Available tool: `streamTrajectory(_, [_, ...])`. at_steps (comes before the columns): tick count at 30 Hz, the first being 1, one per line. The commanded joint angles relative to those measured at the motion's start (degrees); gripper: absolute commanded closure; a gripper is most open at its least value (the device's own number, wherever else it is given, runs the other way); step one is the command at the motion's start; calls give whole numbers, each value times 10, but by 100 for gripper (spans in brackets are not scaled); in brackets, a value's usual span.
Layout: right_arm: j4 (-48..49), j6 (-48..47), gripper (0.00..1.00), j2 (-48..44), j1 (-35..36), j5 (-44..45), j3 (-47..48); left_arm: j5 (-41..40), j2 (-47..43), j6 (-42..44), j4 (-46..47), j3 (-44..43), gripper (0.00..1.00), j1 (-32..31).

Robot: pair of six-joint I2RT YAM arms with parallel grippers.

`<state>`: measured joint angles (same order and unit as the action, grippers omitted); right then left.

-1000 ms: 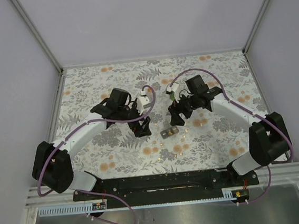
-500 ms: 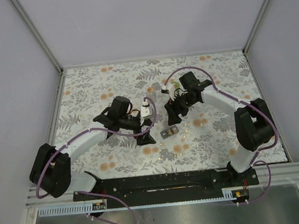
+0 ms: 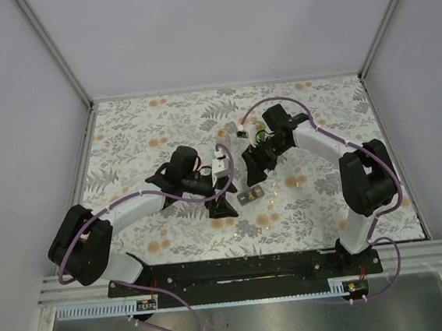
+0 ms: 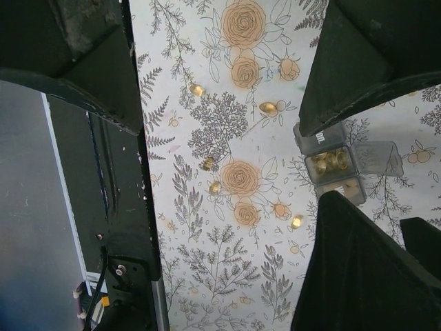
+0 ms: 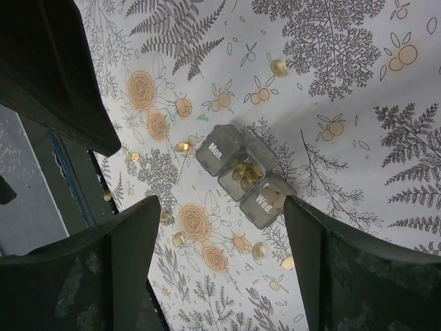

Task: Sort the pills into containers
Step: Pick up the pill container at the center of the board.

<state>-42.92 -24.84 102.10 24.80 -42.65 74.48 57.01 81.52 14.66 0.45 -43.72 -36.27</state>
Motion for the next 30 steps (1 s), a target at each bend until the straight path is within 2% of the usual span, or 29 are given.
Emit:
streamTrajectory(1, [-3, 6, 19, 6, -4, -2, 37, 26, -22, 44, -16, 0, 1, 0])
streamTrajectory(6, [-20, 23, 19, 27, -4, 1, 65, 43, 7, 48, -30, -14, 1, -1])
streamTrajectory(8, [-32, 30, 19, 40, -3, 0, 79, 42, 23, 17, -7, -15, 1, -2])
streamTrajectory(12, [-31, 44, 20, 49, -3, -14, 80, 28, 29, -59, 103, 22, 1, -3])
streamTrajectory(22, [-32, 46, 20, 66, 3, -10, 95, 35, 31, -46, 97, 34, 1, -3])
streamTrajectory(30, [-41, 73, 20, 89, 3, -16, 118, 50, 78, -119, 206, 46, 1, -13])
